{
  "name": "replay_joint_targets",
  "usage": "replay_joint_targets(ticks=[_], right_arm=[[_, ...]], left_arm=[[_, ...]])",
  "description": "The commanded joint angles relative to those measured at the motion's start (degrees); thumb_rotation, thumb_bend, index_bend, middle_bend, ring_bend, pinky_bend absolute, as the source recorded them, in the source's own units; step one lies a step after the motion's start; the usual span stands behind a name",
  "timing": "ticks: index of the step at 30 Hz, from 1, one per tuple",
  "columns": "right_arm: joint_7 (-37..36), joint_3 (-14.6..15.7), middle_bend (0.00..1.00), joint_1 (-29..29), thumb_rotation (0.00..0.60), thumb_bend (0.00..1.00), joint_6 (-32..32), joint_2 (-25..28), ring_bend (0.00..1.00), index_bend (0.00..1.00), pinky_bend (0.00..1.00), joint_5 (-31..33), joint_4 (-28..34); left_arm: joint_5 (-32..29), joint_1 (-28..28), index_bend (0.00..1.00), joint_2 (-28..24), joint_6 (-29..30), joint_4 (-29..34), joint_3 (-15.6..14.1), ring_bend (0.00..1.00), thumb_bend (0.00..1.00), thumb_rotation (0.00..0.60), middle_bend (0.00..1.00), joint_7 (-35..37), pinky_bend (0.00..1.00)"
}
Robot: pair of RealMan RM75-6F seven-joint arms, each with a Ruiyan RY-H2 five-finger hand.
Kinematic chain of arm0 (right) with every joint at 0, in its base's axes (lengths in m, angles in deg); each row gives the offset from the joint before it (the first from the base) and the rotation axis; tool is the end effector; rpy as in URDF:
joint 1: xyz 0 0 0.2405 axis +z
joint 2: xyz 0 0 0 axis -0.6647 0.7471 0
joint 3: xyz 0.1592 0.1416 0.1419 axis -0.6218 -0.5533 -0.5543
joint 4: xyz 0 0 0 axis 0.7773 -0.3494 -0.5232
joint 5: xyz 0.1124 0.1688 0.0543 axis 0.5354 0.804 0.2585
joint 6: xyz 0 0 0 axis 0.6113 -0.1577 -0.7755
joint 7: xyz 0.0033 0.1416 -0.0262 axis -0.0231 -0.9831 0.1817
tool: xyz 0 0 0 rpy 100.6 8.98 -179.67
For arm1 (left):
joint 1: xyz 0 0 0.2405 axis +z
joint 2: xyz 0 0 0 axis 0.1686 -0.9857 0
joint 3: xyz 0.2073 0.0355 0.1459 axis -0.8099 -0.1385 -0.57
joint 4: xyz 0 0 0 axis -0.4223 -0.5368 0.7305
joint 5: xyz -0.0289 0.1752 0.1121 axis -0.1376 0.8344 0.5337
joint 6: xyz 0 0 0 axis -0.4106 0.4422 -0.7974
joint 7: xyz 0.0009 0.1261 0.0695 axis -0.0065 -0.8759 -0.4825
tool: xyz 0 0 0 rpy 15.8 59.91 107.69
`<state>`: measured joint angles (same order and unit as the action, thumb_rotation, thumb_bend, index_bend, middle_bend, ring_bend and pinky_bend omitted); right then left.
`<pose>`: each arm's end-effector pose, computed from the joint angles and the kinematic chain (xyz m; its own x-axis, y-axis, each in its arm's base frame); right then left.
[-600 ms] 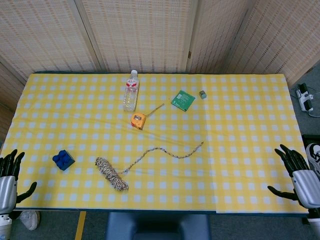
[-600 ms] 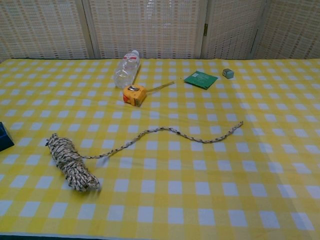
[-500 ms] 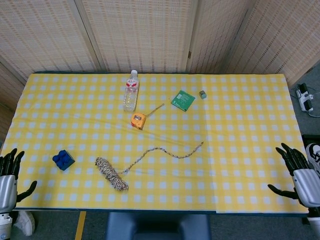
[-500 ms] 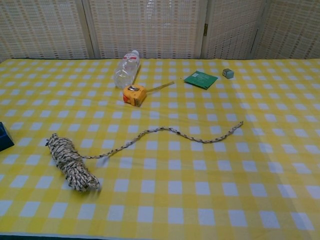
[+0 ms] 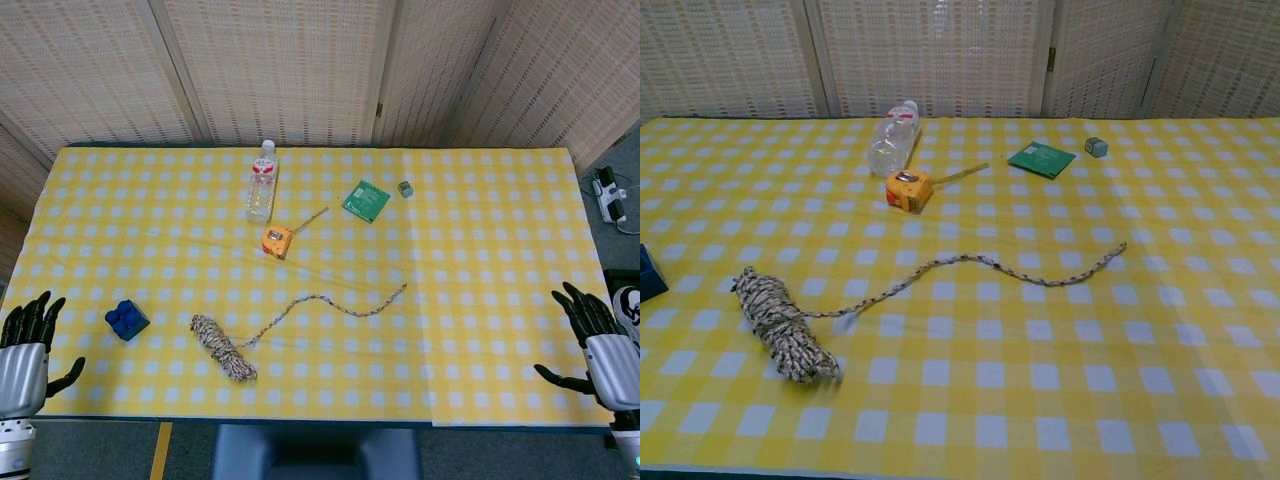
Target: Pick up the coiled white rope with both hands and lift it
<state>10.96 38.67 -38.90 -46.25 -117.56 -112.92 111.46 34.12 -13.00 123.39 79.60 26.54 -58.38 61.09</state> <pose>-0.3209 -0.1605 0.1739 0.2183 -0.0445 0.9749 -0.9740 -0.0715 0.2149 -0.2877 0.1758 0.1424 0.4435 -0.0545 0.8946 0.8959 0.0538 -0.4409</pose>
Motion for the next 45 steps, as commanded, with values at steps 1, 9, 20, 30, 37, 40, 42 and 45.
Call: replay_joint_targets(ticks=[1, 9, 20, 30, 37, 40, 42, 45], right_arm=[[-0.1, 0.1, 0.00, -0.1, 0.600, 0.15, -0.2, 0.0, 0.00, 0.00, 0.00, -0.2, -0.1], [-0.7, 0.1, 0.00, 0.1, 0.600, 0.15, -0.5, -0.1, 0.00, 0.00, 0.00, -0.6, -0.5], [-1.3, 0.1, 0.00, 0.3, 0.600, 0.15, -0.2, -0.1, 0.00, 0.00, 0.00, -0.3, -1.2], [-2.2, 0.0, 0.00, 0.5, 0.600, 0.15, 0.3, -0.3, 0.00, 0.00, 0.00, 0.3, -2.1], [-2.4, 0.1, 0.00, 0.2, 0.600, 0.15, 0.1, -0.2, 0.00, 0.00, 0.00, 0.5, -2.3], [-2.6, 0.1, 0.00, 0.0, 0.600, 0.15, 0.0, -0.3, 0.00, 0.00, 0.00, 0.6, -2.5], [-2.8, 0.2, 0.00, 0.0, 0.600, 0.15, 0.1, -0.4, 0.00, 0.00, 0.00, 0.7, -2.7], [-3.0, 0.2, 0.00, -0.1, 0.600, 0.15, -0.1, -0.6, 0.00, 0.00, 0.00, 0.6, -3.0]], left_arm=[[1.0, -1.1, 0.12, 0.1, -0.9, 0.7, 0.2, 0.01, 0.29, 0.600, 0.00, -0.2, 0.00], [5.3, -7.8, 0.12, 0.5, -7.8, 4.5, 1.2, 0.01, 0.29, 0.600, 0.00, 0.2, 0.00], [3.3, -17.5, 0.09, 5.4, -21.4, 8.5, 1.8, 0.01, 0.29, 0.600, 0.00, -3.0, 0.00], [-2.1, -22.4, 0.08, 15.0, -27.7, 6.3, 1.0, 0.01, 0.29, 0.600, 0.00, -10.4, 0.00], [-6.7, -24.5, 0.07, 23.2, -27.5, 2.9, 1.7, 0.01, 0.29, 0.600, 0.00, -17.1, 0.00], [-9.8, -25.2, 0.07, 25.9, -27.7, 1.3, 2.0, 0.01, 0.29, 0.600, 0.00, -19.9, 0.00], [-11.7, -25.7, 0.07, 27.7, -27.4, -0.5, 2.3, 0.01, 0.29, 0.600, 0.00, -21.8, 0.00], [-15.2, -26.1, 0.06, 30.0, -26.8, -3.2, 2.6, 0.01, 0.29, 0.600, 0.00, -25.1, 0.00]])
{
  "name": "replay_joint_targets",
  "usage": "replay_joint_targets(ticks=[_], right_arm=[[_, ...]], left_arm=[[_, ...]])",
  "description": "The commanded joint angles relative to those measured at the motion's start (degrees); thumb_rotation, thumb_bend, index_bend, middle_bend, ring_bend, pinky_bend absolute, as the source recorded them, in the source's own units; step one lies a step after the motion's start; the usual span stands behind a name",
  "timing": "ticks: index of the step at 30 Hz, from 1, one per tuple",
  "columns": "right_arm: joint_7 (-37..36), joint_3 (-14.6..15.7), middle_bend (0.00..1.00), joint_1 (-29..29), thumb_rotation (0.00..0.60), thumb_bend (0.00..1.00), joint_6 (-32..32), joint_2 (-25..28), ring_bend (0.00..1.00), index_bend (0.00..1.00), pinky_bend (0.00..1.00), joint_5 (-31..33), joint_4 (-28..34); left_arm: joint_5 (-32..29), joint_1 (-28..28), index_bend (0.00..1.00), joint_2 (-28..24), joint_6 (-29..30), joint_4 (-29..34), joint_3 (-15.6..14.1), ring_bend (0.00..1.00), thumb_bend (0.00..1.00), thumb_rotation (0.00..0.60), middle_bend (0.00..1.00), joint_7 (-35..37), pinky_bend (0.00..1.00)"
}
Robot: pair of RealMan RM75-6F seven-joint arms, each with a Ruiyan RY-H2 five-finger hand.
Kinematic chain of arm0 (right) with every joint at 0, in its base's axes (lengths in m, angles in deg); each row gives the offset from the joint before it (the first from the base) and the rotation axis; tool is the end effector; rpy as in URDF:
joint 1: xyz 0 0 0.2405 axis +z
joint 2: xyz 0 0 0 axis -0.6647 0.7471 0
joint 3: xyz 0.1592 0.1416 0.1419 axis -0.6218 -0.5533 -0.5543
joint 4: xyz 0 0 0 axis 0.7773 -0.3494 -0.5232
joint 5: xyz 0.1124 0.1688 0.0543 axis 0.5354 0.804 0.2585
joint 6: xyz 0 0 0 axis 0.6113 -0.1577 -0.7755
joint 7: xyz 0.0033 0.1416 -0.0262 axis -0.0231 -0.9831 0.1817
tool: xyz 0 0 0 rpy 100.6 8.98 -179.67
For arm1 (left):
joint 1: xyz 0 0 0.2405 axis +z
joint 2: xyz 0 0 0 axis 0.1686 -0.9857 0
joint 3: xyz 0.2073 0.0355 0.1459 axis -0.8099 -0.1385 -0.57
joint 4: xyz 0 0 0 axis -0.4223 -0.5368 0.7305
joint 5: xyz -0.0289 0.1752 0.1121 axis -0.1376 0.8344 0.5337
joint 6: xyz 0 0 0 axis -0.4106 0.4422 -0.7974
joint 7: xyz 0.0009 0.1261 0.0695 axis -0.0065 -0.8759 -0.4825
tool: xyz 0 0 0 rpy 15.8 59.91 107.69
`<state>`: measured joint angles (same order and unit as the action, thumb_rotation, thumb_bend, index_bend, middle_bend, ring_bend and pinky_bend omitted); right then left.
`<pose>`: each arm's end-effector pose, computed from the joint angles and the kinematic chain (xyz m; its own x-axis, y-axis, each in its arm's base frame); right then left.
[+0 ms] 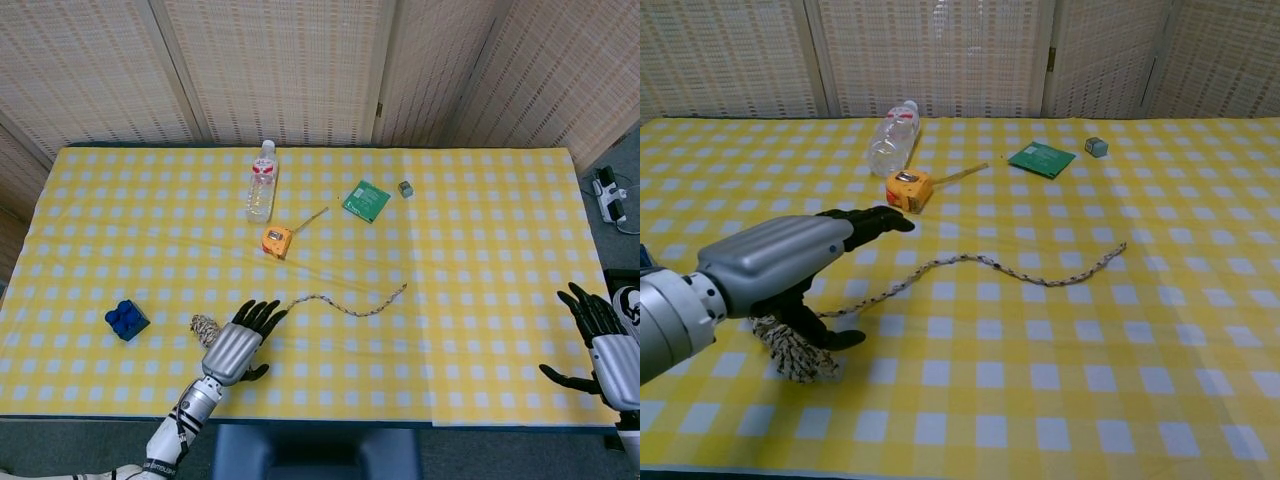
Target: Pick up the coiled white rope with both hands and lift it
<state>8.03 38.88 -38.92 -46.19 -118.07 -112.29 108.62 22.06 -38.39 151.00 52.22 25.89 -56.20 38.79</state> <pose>-0.3314 -0.1601 0.1765 0.2074 -0.0468 0.9771 -0.9772 -0.0565 0.2047 -0.1279 0.2425 -0.0503 0.4378 0.2870 0.8521 0.8535 -0.4307 -0.2934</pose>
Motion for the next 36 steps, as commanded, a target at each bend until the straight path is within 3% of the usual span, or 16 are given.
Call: replay_joint_targets(ticks=[1, 9, 15, 19, 24, 29, 36], right_arm=[[-0.2, 0.0, 0.00, -0.2, 0.600, 0.15, -0.3, -0.1, 0.00, 0.00, 0.00, 0.0, -0.2], [-0.9, -0.1, 0.00, -0.2, 0.600, 0.15, -0.5, -0.1, 0.00, 0.00, 0.00, -0.1, -0.8], [-1.3, -0.1, 0.00, -0.1, 0.600, 0.15, -0.4, -0.3, 0.00, 0.00, 0.00, 0.0, -1.2], [-1.6, -0.2, 0.00, -0.2, 0.600, 0.15, -0.5, -0.4, 0.00, 0.00, 0.00, 0.0, -1.5], [-1.9, -0.2, 0.00, 0.0, 0.600, 0.15, -0.3, -0.5, 0.00, 0.00, 0.00, 0.0, -1.8], [-2.1, -0.2, 0.00, -0.1, 0.600, 0.15, -0.5, -0.5, 0.00, 0.00, 0.00, -0.1, -2.0], [-2.5, -0.2, 0.00, -0.2, 0.600, 0.15, -0.6, -0.5, 0.00, 0.00, 0.00, 0.1, -2.2]], left_arm=[[-4.4, -0.8, 0.06, 2.9, 0.8, -3.1, 0.4, 0.00, 0.29, 0.600, 0.00, -3.8, 0.00], [-6.1, 1.6, 0.06, 4.3, 9.4, -6.0, -1.1, 0.00, 0.29, 0.600, 0.00, -11.1, 0.00], [-7.1, 4.7, 0.06, 2.1, 14.2, -4.2, -2.3, 0.00, 0.29, 0.600, 0.00, -11.3, 0.00], [-8.4, 6.6, 0.06, -0.5, 14.9, -1.0, -3.7, 0.00, 0.29, 0.600, 0.00, -9.8, 0.00], [-5.5, 8.9, 0.06, -2.4, 16.8, 1.8, -5.4, 0.01, 0.29, 0.600, 0.00, -4.5, 0.04], [-6.4, 10.1, 0.06, -3.9, 17.4, 3.5, -5.9, 0.02, 0.29, 0.600, 0.00, -4.5, 0.06], [-7.7, 11.0, 0.07, -6.5, 14.5, 7.6, -6.5, 0.07, 0.29, 0.600, 0.04, 1.1, 0.22]])
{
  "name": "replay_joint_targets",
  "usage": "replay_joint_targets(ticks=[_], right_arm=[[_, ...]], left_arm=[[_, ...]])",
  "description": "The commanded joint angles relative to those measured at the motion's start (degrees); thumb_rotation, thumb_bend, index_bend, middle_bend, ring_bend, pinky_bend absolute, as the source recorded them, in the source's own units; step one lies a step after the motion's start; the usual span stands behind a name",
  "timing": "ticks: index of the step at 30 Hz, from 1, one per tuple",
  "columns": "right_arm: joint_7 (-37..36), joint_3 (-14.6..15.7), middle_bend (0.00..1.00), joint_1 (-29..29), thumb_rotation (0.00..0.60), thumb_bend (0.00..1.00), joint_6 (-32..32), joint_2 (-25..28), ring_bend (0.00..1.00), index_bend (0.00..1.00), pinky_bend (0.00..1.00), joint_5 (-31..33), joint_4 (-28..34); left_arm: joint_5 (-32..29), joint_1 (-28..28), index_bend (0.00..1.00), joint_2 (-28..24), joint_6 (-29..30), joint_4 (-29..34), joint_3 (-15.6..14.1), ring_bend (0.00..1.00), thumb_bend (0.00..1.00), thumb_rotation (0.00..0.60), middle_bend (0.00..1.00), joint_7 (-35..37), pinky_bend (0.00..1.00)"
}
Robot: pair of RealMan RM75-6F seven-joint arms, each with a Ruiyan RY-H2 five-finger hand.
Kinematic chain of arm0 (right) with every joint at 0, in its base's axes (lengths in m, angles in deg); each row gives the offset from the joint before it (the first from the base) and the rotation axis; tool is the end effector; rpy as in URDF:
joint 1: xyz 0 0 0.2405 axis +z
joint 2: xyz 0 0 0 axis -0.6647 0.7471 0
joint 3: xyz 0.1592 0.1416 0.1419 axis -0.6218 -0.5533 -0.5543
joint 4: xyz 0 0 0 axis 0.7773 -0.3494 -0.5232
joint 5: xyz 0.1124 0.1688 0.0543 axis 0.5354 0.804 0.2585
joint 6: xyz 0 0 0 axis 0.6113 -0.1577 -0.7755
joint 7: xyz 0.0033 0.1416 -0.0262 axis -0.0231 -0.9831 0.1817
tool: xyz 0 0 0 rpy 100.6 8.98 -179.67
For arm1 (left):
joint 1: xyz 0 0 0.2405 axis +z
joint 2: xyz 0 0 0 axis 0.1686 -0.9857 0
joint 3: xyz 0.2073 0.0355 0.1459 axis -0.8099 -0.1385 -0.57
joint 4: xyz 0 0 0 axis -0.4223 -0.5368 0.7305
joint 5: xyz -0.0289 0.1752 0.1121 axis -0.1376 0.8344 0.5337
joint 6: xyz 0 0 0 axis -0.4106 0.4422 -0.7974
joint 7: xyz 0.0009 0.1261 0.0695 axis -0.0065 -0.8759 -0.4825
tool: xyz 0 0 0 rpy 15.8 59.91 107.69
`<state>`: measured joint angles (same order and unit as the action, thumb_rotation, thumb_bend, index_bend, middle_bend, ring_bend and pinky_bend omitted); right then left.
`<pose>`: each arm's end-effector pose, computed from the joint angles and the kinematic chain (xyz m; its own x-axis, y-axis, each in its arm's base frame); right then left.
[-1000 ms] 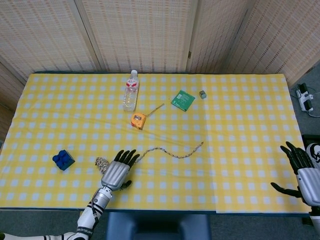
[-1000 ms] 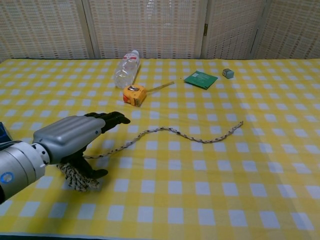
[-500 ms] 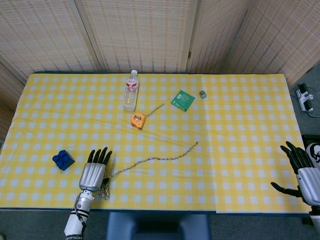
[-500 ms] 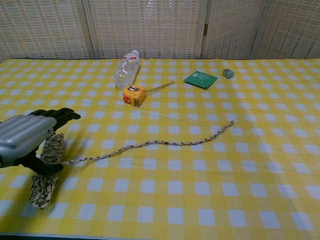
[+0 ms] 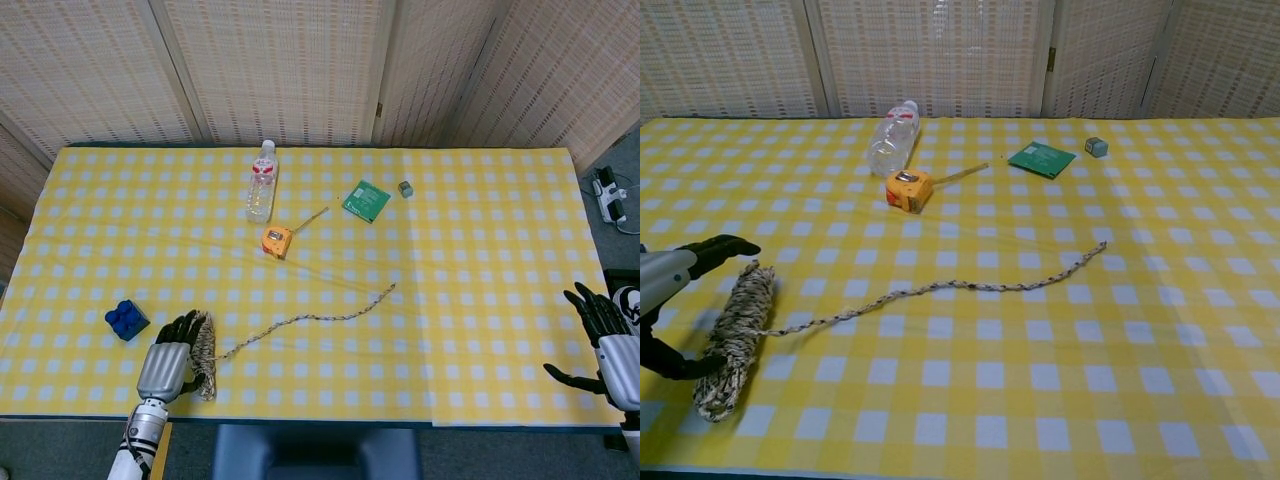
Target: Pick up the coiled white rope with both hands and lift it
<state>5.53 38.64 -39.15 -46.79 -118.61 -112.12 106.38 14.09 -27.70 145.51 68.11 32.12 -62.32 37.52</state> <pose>-0.3378 -0.1600 0.1799 0.1929 -0.0338 0.9806 -0.9802 -0.0528 0.1909 -0.2037 0.2006 -0.0095 0.3701 0.3191 0.8725 0.9262 -0.0531 -0.3734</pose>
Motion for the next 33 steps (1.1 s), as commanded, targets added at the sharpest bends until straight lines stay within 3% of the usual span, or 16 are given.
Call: replay_joint_targets(ticks=[1, 7, 14, 22, 26, 30, 33], right_arm=[[0.0, 0.0, 0.00, 0.0, 0.600, 0.15, -0.1, 0.1, 0.00, 0.00, 0.00, -0.1, 0.1], [0.3, -0.1, 0.00, -0.2, 0.600, 0.15, -0.6, 0.5, 0.00, 0.00, 0.00, -0.1, 0.6], [0.3, -0.1, 0.00, -0.3, 0.600, 0.15, -0.2, 0.5, 0.00, 0.00, 0.00, 0.3, 0.5], [0.5, -0.1, 0.00, -0.2, 0.600, 0.15, -0.4, 0.6, 0.00, 0.00, 0.00, -0.1, 0.7], [0.6, -0.1, 0.00, -0.4, 0.600, 0.15, -0.6, 0.7, 0.00, 0.00, 0.00, 0.0, 0.9], [0.7, -0.1, 0.00, -0.5, 0.600, 0.15, -0.8, 0.8, 0.00, 0.00, 0.00, 0.0, 1.0], [0.9, -0.1, 0.00, -0.6, 0.600, 0.15, -0.8, 0.8, 0.00, 0.00, 0.00, 0.0, 1.2]], left_arm=[[1.2, 0.3, 0.08, -1.0, -1.6, 1.4, -0.5, 0.07, 0.29, 0.600, 0.05, 3.4, 0.23], [1.3, -0.6, 0.09, 1.1, -3.3, 0.4, 0.3, 0.08, 0.29, 0.600, 0.05, 4.6, 0.22], [-2.4, -0.7, 0.08, 3.8, -1.8, -2.8, 1.2, 0.08, 0.29, 0.600, 0.05, -0.5, 0.23], [-4.9, -2.1, 0.08, 5.7, -0.8, -6.6, 3.2, 0.18, 0.29, 0.600, 0.10, -5.1, 0.38], [-4.7, -3.4, 0.13, 6.2, -1.7, -9.5, 4.6, 0.27, 0.29, 0.600, 0.18, -5.0, 0.45], [-3.2, -5.2, 0.27, 6.6, -3.3, -12.9, 5.8, 0.39, 0.30, 0.600, 0.33, -4.2, 0.53], [-1.6, -6.9, 0.32, 6.7, -4.8, -14.9, 6.9, 0.42, 0.29, 0.600, 0.37, -2.7, 0.54]])
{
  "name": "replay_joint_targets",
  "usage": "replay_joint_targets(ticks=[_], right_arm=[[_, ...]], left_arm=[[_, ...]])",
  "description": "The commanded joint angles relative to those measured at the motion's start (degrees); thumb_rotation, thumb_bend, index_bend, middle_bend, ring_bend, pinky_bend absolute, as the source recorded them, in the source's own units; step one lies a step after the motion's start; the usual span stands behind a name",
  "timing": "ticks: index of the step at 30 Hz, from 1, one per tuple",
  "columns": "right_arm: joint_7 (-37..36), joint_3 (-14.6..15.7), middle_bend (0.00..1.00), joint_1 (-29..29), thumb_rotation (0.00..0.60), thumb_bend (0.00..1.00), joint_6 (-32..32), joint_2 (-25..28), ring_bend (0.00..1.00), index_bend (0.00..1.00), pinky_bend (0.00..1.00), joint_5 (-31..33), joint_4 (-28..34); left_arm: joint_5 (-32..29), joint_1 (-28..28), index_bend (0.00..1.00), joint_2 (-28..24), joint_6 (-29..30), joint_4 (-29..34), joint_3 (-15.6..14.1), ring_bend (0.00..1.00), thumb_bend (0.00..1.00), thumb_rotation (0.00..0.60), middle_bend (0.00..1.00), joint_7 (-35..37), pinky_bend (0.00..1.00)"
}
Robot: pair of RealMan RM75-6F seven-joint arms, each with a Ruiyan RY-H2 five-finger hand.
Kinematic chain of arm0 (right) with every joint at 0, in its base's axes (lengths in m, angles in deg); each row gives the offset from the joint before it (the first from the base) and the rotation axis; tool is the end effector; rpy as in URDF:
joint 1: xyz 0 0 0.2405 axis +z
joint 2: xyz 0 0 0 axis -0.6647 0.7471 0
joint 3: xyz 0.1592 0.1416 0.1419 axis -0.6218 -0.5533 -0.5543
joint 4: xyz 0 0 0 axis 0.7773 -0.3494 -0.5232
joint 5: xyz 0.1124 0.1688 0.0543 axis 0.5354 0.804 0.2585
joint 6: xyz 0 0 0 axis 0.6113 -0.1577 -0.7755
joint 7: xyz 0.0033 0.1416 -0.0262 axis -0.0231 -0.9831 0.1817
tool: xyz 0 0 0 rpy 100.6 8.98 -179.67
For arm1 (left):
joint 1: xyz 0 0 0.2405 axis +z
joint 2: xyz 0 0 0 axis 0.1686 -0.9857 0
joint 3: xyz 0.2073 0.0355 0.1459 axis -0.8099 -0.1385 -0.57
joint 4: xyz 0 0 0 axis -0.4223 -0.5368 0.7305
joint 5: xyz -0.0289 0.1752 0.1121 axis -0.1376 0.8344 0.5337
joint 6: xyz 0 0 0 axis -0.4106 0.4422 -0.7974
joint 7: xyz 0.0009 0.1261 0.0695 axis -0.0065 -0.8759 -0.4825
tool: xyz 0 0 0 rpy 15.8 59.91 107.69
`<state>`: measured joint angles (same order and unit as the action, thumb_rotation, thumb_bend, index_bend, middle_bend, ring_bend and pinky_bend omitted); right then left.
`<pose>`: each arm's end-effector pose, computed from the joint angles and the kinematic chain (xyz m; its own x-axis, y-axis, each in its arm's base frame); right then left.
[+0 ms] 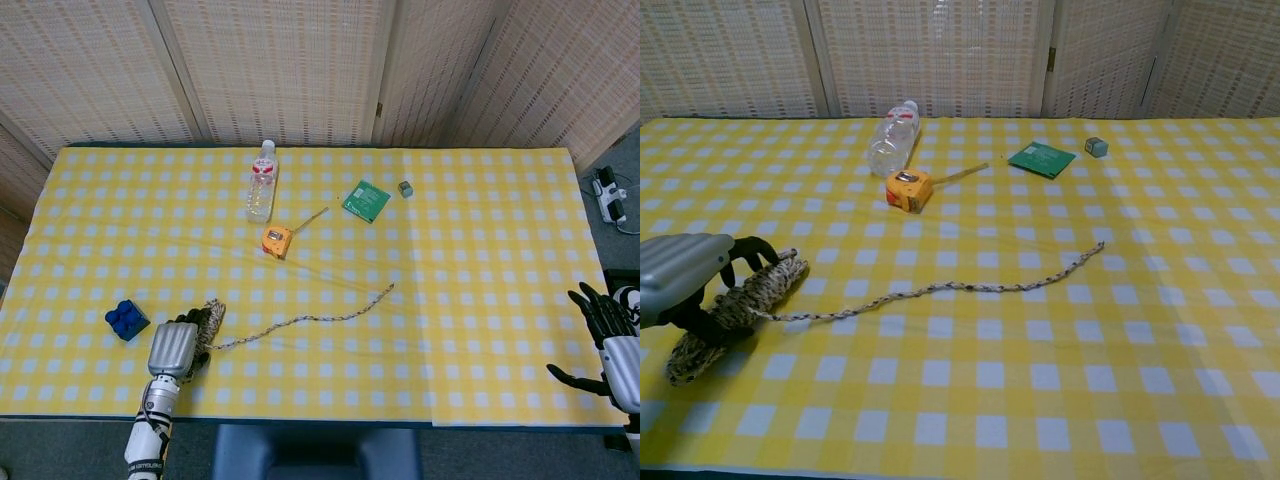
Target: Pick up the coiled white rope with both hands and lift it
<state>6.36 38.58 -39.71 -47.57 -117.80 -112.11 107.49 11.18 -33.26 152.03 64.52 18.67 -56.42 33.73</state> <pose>-0.3356 -0.1568 0.1842 0.2011 -0.0216 0.9793 -0.9786 -0.0492 0.1998 -0.2067 0.2512 -0.0323 0.5001 0.2408 0.8318 0.8642 -0.0780 -0.4970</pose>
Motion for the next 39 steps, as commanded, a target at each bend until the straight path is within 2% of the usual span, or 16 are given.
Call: replay_joint_targets(ticks=[1, 4, 9, 15, 21, 25, 32, 35, 39], right_arm=[[0.2, 0.0, 0.00, 0.0, 0.600, 0.15, 0.0, 0.1, 0.00, 0.00, 0.00, 0.0, 0.2], [0.6, -0.1, 0.00, 0.0, 0.600, 0.15, -0.1, 0.2, 0.00, 0.00, 0.00, -0.1, 0.6], [1.1, -0.1, 0.00, 0.0, 0.600, 0.15, 0.0, 0.3, 0.00, 0.00, 0.00, 0.1, 1.1], [1.4, -0.3, 0.00, 0.2, 0.600, 0.15, 0.4, 0.3, 0.00, 0.00, 0.00, 0.3, 1.4], [1.3, -0.3, 0.00, 0.5, 0.600, 0.15, 0.9, 0.2, 0.00, 0.00, 0.00, 0.4, 1.2], [1.2, -0.3, 0.00, 0.6, 0.600, 0.15, 1.2, 0.0, 0.00, 0.00, 0.00, 0.4, 1.0], [1.4, -0.3, 0.00, 0.4, 0.600, 0.15, 0.8, 0.2, 0.00, 0.00, 0.00, 0.3, 1.2], [1.4, -0.2, 0.00, 0.3, 0.600, 0.15, 0.7, 0.2, 0.00, 0.00, 0.00, 0.2, 1.4], [1.6, -0.2, 0.00, 0.2, 0.600, 0.15, 0.4, 0.4, 0.00, 0.00, 0.00, 0.0, 1.6]], left_arm=[[2.0, -2.0, 0.33, 0.2, -1.8, -2.0, 1.2, 0.42, 0.30, 0.600, 0.37, 1.5, 0.54], [3.2, -4.2, 0.35, 0.6, -3.9, -4.2, 2.2, 0.42, 0.30, 0.600, 0.39, 2.0, 0.54], [5.8, -6.9, 0.35, 0.7, -5.9, -4.5, 3.2, 0.43, 0.30, 0.600, 0.39, 3.9, 0.53], [6.4, -7.7, 0.30, -0.6, -7.1, -0.2, 2.9, 0.38, 0.29, 0.600, 0.38, 5.6, 0.50], [3.4, -5.3, 0.12, -4.8, -6.0, 5.7, 0.7, 0.20, 0.29, 0.600, 0.22, 4.8, 0.34], [4.2, -3.1, 0.00, -7.2, -4.4, 7.9, -2.8, 0.07, 0.29, 0.600, 0.09, 4.6, 0.23], [5.9, -0.2, 0.00, -9.3, -3.0, 7.5, -7.1, 0.00, 0.29, 0.600, 0.01, 5.7, 0.17], [6.4, 0.3, 0.00, -8.7, -2.7, 5.2, -7.6, 0.00, 0.29, 0.600, 0.01, 6.0, 0.16], [6.7, 0.3, 0.00, -7.0, -1.4, 1.2, -6.7, 0.00, 0.29, 0.600, 0.01, 4.0, 0.15]])
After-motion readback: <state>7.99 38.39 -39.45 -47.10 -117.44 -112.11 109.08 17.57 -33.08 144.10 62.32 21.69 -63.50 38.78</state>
